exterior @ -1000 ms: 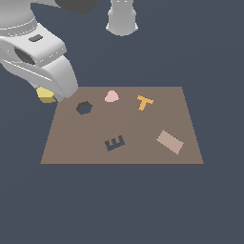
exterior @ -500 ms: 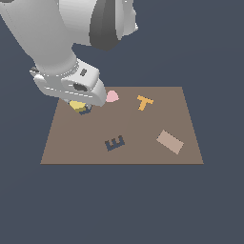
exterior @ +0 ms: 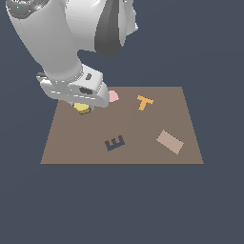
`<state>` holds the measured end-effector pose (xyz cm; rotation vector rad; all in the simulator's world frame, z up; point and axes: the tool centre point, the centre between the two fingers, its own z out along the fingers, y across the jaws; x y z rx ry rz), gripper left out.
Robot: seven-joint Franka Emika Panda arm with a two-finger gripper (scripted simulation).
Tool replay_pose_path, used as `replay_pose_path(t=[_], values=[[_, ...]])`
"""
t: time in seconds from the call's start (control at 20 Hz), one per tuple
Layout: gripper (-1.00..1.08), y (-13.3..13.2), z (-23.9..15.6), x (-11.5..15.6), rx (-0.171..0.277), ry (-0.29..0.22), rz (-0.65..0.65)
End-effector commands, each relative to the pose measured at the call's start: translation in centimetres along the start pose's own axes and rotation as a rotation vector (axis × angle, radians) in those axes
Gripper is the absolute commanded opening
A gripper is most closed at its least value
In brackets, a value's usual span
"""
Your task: Insert a designated object into the corresponding slot on a board.
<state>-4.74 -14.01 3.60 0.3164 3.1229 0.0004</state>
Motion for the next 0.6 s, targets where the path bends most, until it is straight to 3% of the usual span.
replay_pose_path(t=[0.0, 0.05, 0.1, 0.55], values=[[-1.0, 0.02, 0.52, 0.06, 0.0, 0.001, -0.003], [-1.0, 0.01, 0.57, 0.07, 0.0, 0.001, -0.003], [1.0, 0.01, 0.57, 0.07, 0.0, 0.001, -0.003], [1.0, 0.01, 0.57, 0.07, 0.0, 0.001, -0.003]])
